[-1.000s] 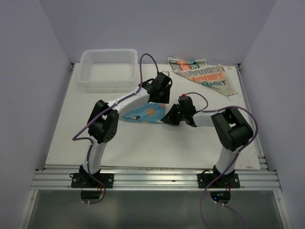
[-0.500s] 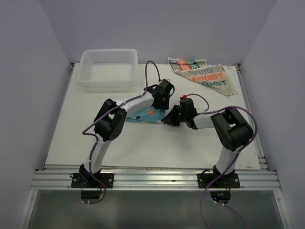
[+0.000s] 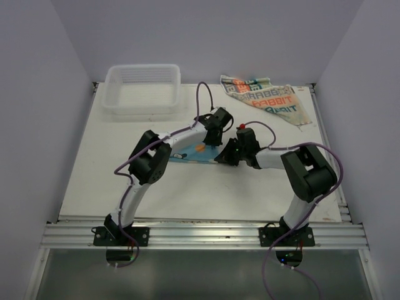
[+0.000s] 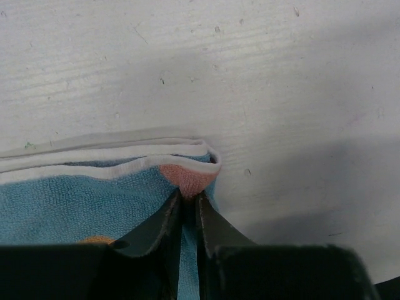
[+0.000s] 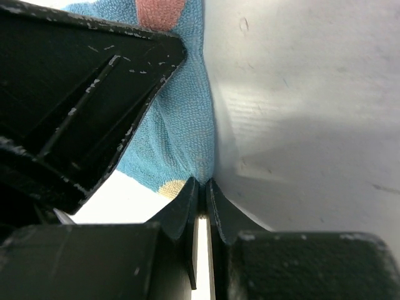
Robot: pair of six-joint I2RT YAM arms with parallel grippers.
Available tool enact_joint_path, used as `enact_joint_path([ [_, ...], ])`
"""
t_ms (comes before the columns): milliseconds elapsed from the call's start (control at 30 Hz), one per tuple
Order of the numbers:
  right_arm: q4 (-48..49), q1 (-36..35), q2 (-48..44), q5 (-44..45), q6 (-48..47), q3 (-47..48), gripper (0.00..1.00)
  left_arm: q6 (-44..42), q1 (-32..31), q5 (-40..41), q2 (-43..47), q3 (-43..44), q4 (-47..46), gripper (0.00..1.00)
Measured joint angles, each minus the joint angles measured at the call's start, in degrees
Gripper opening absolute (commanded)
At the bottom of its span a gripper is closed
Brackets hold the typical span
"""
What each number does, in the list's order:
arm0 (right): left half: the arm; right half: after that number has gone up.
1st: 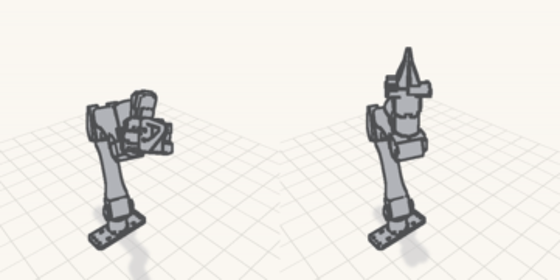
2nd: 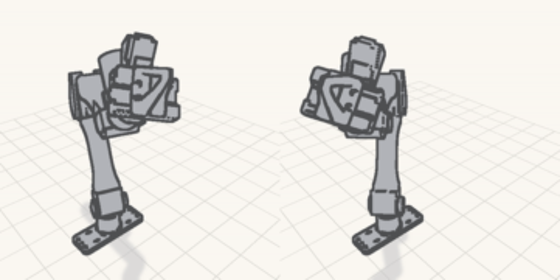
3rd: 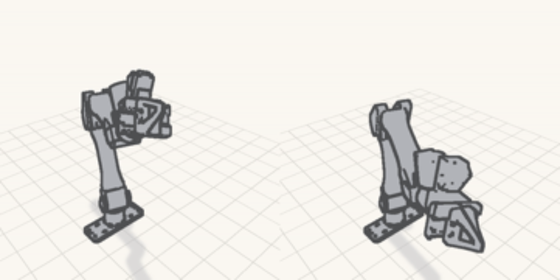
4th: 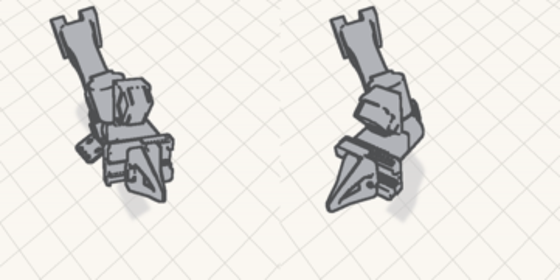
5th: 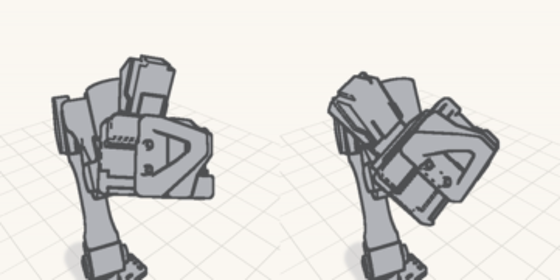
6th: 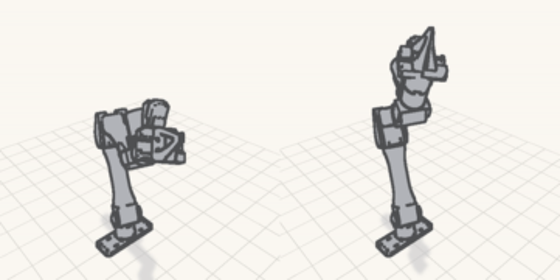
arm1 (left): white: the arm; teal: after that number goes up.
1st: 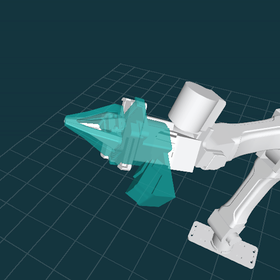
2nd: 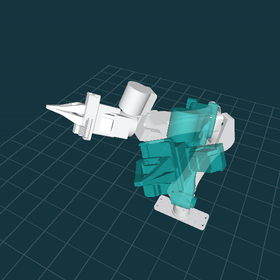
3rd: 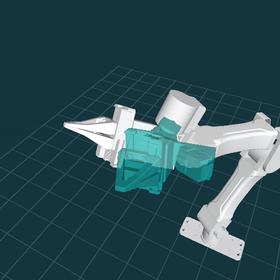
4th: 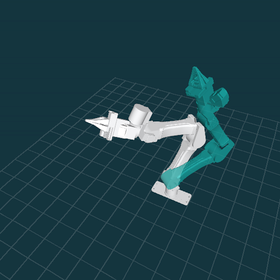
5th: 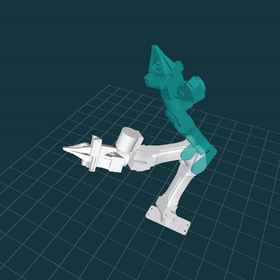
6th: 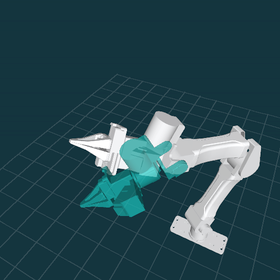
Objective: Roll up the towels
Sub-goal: Roll the towel
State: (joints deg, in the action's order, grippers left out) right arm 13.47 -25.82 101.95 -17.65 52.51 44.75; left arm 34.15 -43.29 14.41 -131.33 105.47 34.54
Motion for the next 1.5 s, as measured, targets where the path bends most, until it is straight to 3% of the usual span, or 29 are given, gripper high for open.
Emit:
enact_joint_path([
  [33,-1.2,0.0,-0.7,0.3,-0.8,0.0,0.0,0.4,-0.2,0.2,0.0,0.0,0.3,0.1],
  [133,-4.2,0.0,-2.6,0.9,-2.8,-0.2,0.0,2.1,-1.1,1.3,0.5,-1.0,0.4,0.08],
  [467,-9.1,-0.4,-12.4,-1.6,-7.5,-9.6,0.0,11.9,-6.0,1.9,11.5,-18.1,-2.5,0.05],
  [667,-12.2,-0.9,-17.5,-1.6,-11.0,-12.6,0.0,13.6,-8.2,0.7,11.5,-17.4,-1.9,0.06],
  [1100,-13.3,-2.1,-25.2,3.4,-13.4,-14.4,0.0,13.7,-8.6,0.0,7.2,-6.7,2.9,0.08],
  [1500,-26.4,-8.8,-29.4,18.5,-18.1,-8.8,0.0,13.7,-6.5,-7.7,10.9,-12.4,-4.7,0.04],
])
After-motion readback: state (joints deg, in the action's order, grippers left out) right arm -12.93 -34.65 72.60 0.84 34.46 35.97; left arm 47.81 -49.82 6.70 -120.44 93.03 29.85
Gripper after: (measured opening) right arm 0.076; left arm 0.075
